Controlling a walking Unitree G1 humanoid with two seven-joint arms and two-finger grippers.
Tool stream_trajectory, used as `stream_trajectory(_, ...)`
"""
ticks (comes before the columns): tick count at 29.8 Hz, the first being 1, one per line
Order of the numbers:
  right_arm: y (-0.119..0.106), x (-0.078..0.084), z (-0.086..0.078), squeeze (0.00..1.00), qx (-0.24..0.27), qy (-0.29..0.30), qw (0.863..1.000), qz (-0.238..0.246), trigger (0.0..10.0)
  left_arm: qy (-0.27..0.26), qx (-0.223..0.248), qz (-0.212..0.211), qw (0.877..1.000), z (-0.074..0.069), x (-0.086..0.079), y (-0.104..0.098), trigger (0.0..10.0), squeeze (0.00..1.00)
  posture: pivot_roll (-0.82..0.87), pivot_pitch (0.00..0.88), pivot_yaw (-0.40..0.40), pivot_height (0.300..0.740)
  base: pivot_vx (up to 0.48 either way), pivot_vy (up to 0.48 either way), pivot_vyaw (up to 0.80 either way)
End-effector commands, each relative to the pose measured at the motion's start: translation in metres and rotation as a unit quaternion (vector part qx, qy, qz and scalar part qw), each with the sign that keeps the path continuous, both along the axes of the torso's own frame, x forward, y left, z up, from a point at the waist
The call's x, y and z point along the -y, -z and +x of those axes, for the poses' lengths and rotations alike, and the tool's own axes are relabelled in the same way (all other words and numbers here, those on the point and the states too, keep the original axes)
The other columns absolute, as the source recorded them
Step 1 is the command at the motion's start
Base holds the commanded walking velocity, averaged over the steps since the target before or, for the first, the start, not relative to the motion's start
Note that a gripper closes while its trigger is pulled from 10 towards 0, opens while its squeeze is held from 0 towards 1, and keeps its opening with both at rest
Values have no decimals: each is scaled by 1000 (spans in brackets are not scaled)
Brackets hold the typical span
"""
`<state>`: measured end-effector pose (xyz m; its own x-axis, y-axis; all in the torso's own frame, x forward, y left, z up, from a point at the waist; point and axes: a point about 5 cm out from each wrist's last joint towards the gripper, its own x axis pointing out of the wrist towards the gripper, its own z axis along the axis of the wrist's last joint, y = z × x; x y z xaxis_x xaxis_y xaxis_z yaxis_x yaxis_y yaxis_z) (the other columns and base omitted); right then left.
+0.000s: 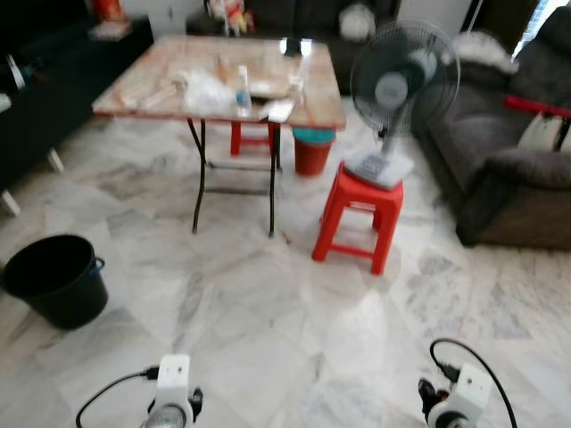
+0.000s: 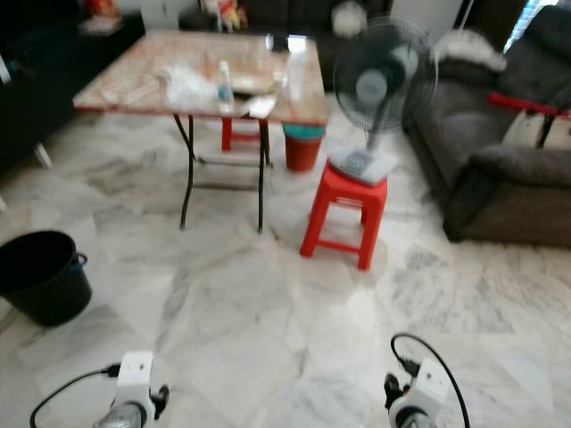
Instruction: Picking trash to rubbish bin
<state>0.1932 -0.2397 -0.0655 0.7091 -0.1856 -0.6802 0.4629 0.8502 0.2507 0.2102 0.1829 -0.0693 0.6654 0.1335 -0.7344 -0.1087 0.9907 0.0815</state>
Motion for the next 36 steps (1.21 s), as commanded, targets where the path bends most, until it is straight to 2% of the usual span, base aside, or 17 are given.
stream_trajectory(1,-1,6,-2,0,-1,7,1000,-7,10000,0,8,-11,1000,4,6,-2,10000,0,-89,17,-32,740,0,0,0)
stream_trajectory(7,-1,6,-2,0,-3,-7,1000,-14,10000,0,17,-2,1000,8,6,-5,10000,0,-92,16,-34,740,439,0,144)
stream_trajectory(14,-2,6,-1,0,-1,-4,1000,-15,10000,7,20,-1,1000,10,7,-6,10000,0,-93,17,-34,740,465,0,726)
stream_trajectory(25,-2,6,1,0,-4,-8,1000,-17,10000,7,18,-3,1000,9,10,-4,10000,0,-92,16,-38,740,464,0,172)
stream_trajectory(28,-3,6,1,0,-11,-32,999,-37,10000,9,16,-4,1000,8,10,-4,10000,0,-90,16,-37,740,464,0,0)
stream_trajectory(29,-3,4,3,0,-34,-109,989,-92,10000,20,14,1,1000,8,10,-4,10000,0,-91,20,-34,740,461,0,0)
stream_trajectory(30,-3,4,3,0,-34,-109,989,-92,10000,20,14,1,1000,8,10,-4,10000,0,-91,20,-34,740,461,0,0)
stream_trajectory(31,-2,1,3,0,-57,-182,971,-143,10000,35,12,6,999,8,11,-4,10000,0,-94,20,-33,740,461,0,0)
stream_trajectory(32,-1,1,1,0,-75,-224,956,-174,10000,46,10,9,999,8,12,-3,10000,0,-95,21,-33,740,465,0,0)
stream_trajectory(36,1,8,-4,0,-108,-266,932,-222,10000,56,7,15,998,7,12,-3,10000,0,-94,21,-34,740,461,0,0)
